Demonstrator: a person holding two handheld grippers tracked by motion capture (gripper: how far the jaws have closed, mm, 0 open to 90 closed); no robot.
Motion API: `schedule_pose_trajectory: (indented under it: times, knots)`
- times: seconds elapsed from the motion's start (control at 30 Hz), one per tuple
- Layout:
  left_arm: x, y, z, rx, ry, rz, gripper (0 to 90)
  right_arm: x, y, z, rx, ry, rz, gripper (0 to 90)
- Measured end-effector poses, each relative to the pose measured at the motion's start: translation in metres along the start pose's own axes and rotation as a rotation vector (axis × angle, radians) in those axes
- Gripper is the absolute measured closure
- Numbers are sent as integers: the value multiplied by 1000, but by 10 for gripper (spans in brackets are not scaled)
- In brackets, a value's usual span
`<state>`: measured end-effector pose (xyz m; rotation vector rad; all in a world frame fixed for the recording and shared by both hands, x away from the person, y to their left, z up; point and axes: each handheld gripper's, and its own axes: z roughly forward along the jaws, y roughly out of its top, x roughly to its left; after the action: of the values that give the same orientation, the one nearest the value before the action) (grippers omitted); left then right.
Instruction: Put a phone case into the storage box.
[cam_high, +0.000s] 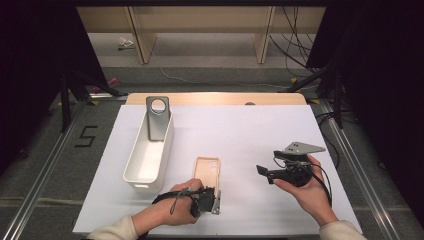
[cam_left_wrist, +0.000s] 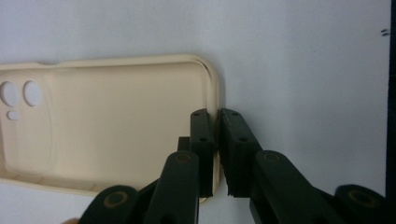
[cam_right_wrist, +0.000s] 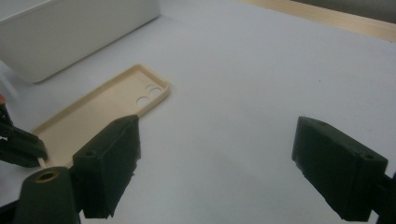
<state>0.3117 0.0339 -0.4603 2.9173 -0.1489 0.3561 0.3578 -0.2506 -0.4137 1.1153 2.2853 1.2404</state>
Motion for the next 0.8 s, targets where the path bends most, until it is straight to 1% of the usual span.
schedule_pose_trajectory:
  times: [0.03,0.1,0.33,0.57,0.63,0.67,0.73,0.77,0.8]
  knots:
    - [0,0,0,0,7,7,834,0,0,0,-1,-1,0,162]
    - [-1,0,0,3,10,7,836,0,0,0,-1,0,0,162]
    - [-2,0,0,5,9,9,846,0,0,0,2,1,1,162]
    - [-4,-1,-1,3,10,-5,857,0,0,0,2,2,4,162]
    - [-4,-2,-2,7,18,0,860,0,0,0,2,0,3,162]
    - [-5,-2,-2,2,26,-1,863,0,0,0,0,0,4,162]
    - [-7,-2,-3,3,37,-11,868,0,0,0,-1,0,4,162]
    - [-6,-2,-4,1,57,-6,870,1,0,0,1,1,6,162]
    - [-6,-2,-5,-4,64,-16,872,1,0,0,1,0,9,162]
